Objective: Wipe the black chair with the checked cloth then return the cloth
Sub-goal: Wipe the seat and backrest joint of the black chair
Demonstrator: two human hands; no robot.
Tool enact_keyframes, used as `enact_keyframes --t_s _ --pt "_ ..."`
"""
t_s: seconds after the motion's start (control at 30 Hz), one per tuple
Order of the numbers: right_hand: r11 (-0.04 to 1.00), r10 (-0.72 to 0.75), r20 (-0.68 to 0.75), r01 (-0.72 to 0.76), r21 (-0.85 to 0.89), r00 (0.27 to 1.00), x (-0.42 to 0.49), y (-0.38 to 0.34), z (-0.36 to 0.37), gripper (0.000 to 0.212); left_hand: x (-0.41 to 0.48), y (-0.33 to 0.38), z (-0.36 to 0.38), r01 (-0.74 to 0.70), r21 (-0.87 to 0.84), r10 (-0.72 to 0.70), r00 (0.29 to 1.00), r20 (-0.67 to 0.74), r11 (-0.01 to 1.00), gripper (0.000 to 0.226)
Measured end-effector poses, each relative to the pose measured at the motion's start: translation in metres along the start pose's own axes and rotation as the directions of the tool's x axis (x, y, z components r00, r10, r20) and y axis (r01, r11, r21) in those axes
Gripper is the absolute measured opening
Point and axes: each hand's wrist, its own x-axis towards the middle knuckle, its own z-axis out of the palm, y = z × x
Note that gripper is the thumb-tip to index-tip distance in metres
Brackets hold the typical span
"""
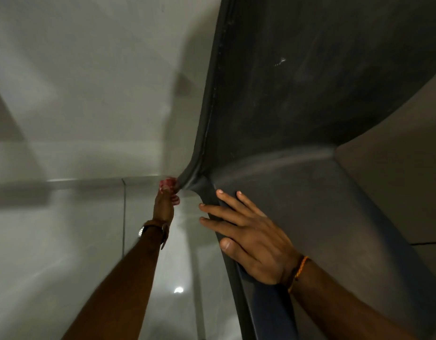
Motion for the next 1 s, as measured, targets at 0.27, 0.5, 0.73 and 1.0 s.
enact_keyframes --t_s 0.27,0.5,0.73,1.0 --pt "0.999 -0.009 -0.024 0.01 0.035 1.0 -0.002 0.001 0.001 0.056 0.007 0.029 0.007 0.13 0.048 -0.131 0.991 0.032 0.99 0.029" --pt "1.0 0.008 -0.004 -0.008 0.008 1.0 -0.001 -0.003 -0.002 0.069 -0.069 0.058 -0.002 -0.107 -0.432 0.189 0.97 0.151 0.896 0.045" --pt "1.0 0.021 0.013 -0.021 0.003 1.0 -0.001 -0.003 -0.002 0.074 -0.021 0.014 0.014 -0.059 -0.236 0.052 0.998 -0.037 0.97 0.032" --pt "1.0 -0.012 -0.027 0.013 0.026 1.0 0.0 -0.001 -0.003 0.069 0.06 -0.023 -0.009 0.231 0.084 -0.235 0.971 0.048 0.969 0.03"
